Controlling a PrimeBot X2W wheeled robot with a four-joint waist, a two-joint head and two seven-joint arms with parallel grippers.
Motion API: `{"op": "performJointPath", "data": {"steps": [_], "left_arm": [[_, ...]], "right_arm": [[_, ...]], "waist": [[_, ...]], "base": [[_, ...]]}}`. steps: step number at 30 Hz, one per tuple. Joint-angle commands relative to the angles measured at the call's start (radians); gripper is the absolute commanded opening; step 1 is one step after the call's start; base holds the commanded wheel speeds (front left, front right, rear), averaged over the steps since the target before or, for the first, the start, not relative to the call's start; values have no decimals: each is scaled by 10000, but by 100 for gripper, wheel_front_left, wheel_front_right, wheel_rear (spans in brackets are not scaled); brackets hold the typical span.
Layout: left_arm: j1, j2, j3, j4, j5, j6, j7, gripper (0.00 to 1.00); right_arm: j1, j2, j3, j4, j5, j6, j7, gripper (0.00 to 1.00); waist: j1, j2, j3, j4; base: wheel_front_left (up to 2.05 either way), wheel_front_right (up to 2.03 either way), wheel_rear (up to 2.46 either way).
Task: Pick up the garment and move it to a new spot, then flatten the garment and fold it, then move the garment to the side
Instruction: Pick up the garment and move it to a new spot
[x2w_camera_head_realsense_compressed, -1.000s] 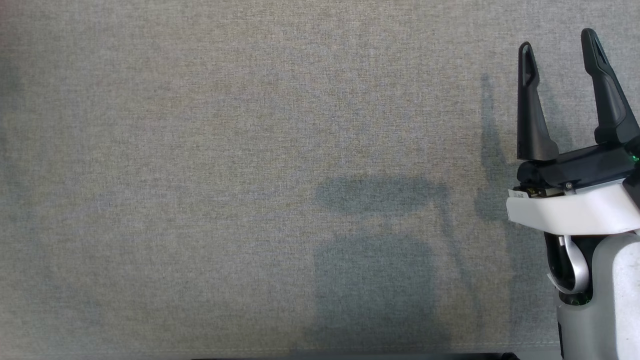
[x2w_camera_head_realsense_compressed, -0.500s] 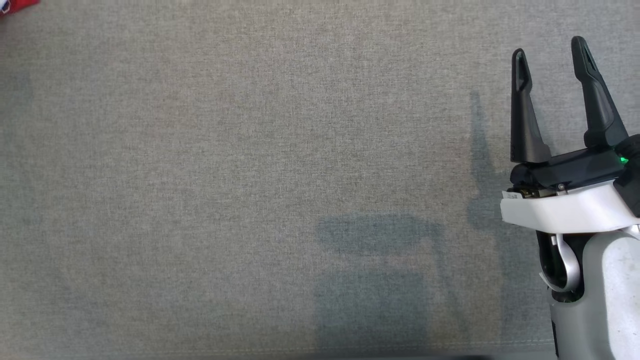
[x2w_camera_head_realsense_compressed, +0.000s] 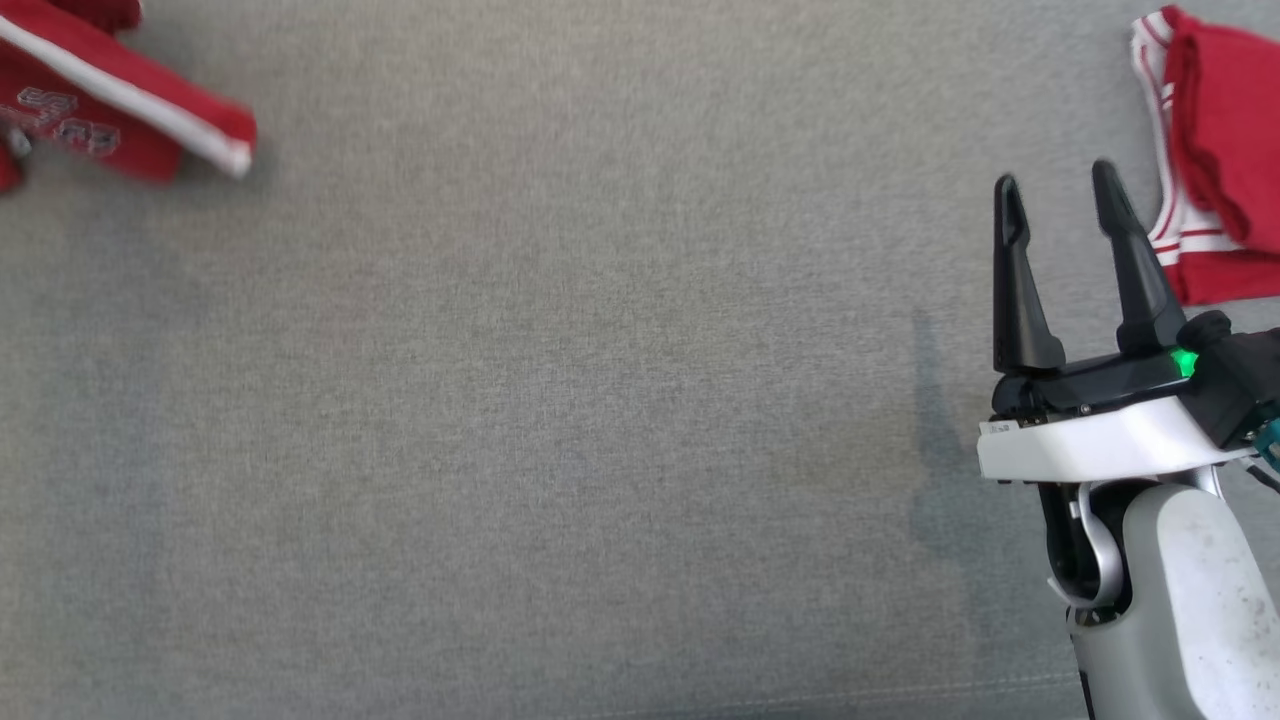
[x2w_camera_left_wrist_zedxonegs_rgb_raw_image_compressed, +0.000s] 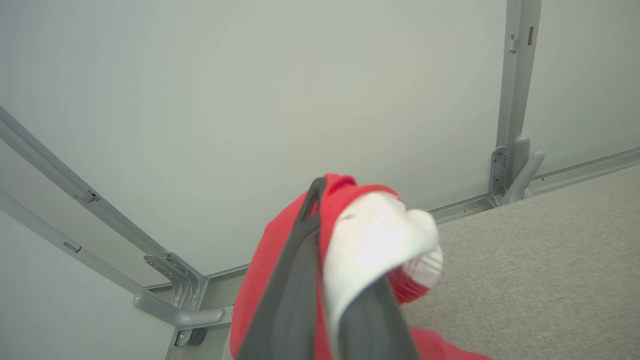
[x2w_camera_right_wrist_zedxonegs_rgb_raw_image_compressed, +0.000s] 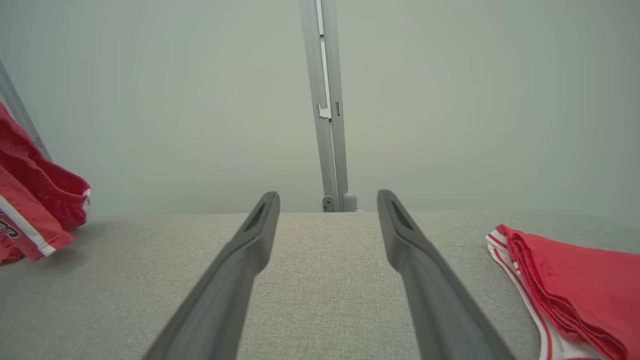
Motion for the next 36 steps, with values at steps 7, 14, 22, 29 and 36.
{"op": "performJointPath", "data": {"steps": [7,14,22,29,36], "left_arm": [[-54,107,-736,-1544,-371,1,352,0],[558,-297,-1791,-3218,-957,0,713,0],[1487,-1114,-2648,-4074,-1433,0,447,0],[2626,-2731,-3313,-3196,-1482,65,-640,0],[3105,-3980,-3627,-1250,-1548,62,-1600,0]], "right_arm": [[531,-10,-28,578,305,-15,-302,100],[937,-10,-57,786,440,-15,-377,100],[1151,-11,19,850,577,-15,-405,100],[1079,-10,211,991,720,-15,-499,100],[846,-10,402,1142,876,-15,-626,100]], "waist": [[0,57,-2026,-942],[0,57,-2561,-1482],[0,57,-2489,-1974],[0,57,-1983,-2363],[0,57,-1407,-2628]], "base": [[0,0,0],[0,0,0],[0,0,0],[0,0,0],[0,0,0]]}}
